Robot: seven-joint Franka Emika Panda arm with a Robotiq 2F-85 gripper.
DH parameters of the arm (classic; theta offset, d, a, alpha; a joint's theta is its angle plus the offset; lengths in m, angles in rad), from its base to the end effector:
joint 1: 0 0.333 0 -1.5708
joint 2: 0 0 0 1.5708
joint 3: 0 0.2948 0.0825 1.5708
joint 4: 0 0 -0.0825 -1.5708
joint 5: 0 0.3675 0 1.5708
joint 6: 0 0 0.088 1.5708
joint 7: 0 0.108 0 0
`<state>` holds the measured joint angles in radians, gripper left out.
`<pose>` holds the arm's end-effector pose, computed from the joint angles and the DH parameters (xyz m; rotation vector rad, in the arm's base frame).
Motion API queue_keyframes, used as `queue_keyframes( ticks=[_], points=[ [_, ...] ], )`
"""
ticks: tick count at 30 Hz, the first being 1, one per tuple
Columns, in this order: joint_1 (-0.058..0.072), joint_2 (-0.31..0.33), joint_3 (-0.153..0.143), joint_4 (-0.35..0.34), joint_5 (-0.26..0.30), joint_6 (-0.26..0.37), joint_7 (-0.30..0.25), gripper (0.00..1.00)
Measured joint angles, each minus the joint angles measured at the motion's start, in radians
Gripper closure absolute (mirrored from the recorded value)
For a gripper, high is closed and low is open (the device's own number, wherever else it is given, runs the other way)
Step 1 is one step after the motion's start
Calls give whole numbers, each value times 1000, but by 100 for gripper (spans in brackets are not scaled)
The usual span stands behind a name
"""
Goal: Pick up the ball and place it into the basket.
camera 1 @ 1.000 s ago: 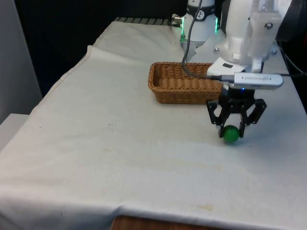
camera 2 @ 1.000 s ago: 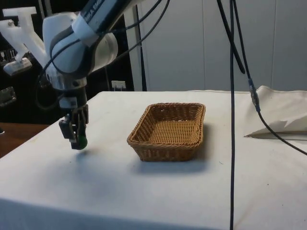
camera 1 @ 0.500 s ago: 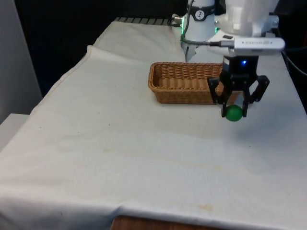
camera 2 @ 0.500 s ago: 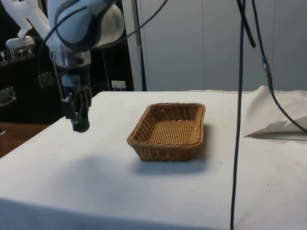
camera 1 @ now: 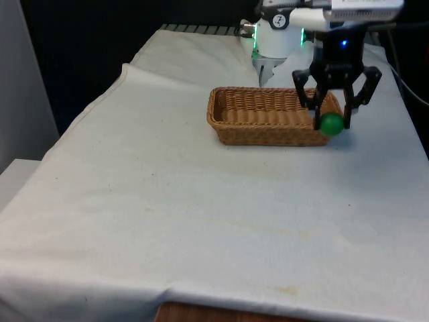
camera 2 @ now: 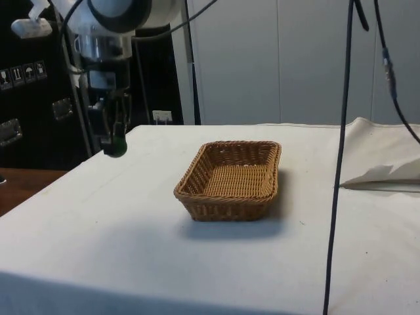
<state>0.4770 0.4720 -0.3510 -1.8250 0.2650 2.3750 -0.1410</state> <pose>0.6270 0.0987 0.2911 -3.0916 -0.2015 -0.1793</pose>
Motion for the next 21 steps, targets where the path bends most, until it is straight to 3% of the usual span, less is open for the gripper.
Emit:
queue_keyframes(
  ticks=[21],
  points=[
    [4,-162,2,-87,-67,-59,89,98]
  ],
)
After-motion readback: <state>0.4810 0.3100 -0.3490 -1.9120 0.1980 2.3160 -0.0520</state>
